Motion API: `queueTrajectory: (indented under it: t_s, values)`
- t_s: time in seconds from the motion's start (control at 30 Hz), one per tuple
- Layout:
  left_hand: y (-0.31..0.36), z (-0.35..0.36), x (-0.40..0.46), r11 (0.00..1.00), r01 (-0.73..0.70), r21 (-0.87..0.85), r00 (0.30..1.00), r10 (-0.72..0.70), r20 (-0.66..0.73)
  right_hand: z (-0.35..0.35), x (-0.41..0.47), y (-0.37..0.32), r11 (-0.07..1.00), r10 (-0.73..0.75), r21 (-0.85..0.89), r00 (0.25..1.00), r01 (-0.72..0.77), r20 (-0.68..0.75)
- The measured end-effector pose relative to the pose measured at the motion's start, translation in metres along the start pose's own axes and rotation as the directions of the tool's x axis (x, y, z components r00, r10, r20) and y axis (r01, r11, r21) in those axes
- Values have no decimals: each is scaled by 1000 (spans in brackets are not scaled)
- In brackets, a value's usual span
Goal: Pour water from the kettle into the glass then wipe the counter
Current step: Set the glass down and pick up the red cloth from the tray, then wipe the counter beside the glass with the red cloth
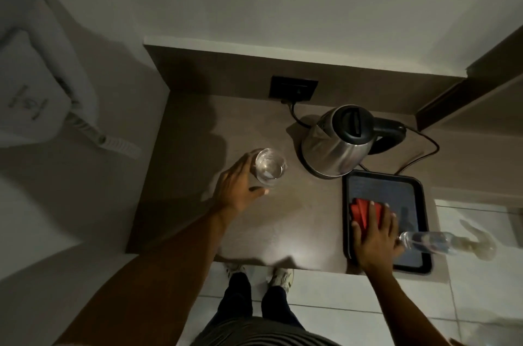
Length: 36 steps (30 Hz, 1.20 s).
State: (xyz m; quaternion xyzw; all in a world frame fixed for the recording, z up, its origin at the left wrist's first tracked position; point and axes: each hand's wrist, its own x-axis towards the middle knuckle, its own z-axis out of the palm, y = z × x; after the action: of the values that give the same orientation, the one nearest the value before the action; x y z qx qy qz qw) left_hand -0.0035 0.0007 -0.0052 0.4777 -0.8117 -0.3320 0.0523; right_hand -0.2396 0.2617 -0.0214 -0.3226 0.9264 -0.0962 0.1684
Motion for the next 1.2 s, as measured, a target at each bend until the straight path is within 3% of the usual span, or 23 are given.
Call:
queueTrajectory:
  t_s: [0.1,0.23,0.33,0.43,0.53,0.57,0.67,0.73,0.8,0.83,0.9,0.93,1.0,1.03,1.07,1.1,1.13,1.2]
  values:
    - [-23,-5,-27,999,41,27,999,-41,-8,2,4,-3,998,41,-43,999,-41,9]
    - [-69,-24,-52,959,-48,281,999,39,38,-8,15,-9,999,40,-26,998,-42,-47]
    - [-105,-38,-55,919,-30,393,1000,23,21,-24,22,-14,996,86,45,992,-82,-91]
    - [-130,-39,-57,883,-37,468,999,18,44,-19,10,-49,995,-51,73,985,64,-167]
    - [-140,-27,-58,876,-41,481,999,46,0,17,-6,-92,943,-331,-47,943,330,-30]
    - [-142,-24,-58,872,-38,489,999,52,-15,29,-6,-102,931,-358,-78,933,356,-16]
    - [-148,-24,-58,880,-55,472,994,92,-57,53,0,-126,991,-131,-37,987,128,-96]
    - [-152,-22,-59,888,-59,456,989,113,-91,66,-2,-146,999,45,28,978,-40,-206]
    - [-156,-15,-58,893,-79,443,976,160,-147,77,-14,-175,989,107,123,960,-77,-258]
    - [-157,-12,-59,890,-96,445,964,193,-180,83,-24,-191,990,77,137,960,-41,-269]
    - [-160,-7,-59,885,-111,452,940,241,-241,99,-60,-222,961,-192,174,971,215,-140]
    - [-161,-7,-59,883,-116,454,930,257,-262,111,-81,-225,904,-396,144,915,403,-75]
    - [-163,-6,-61,885,-120,449,921,268,-283,117,-105,-210,645,-763,-24,645,764,43]
    - [-162,-5,-61,888,-124,443,918,272,-289,115,-90,-189,525,-845,-39,526,850,96]
    - [-162,-6,-60,889,-125,440,919,271,-287,104,-75,-171,522,-847,-6,520,853,107]
    - [-161,-6,-60,892,-122,436,923,263,-279,93,-56,-151,584,-804,-41,585,810,107]
    - [-161,-6,-61,894,-116,433,932,249,-263,78,-35,-134,700,-708,-73,704,710,57]
    - [-159,-6,-61,894,-97,437,946,220,-240,63,-6,-113,945,-324,12,939,327,-115]
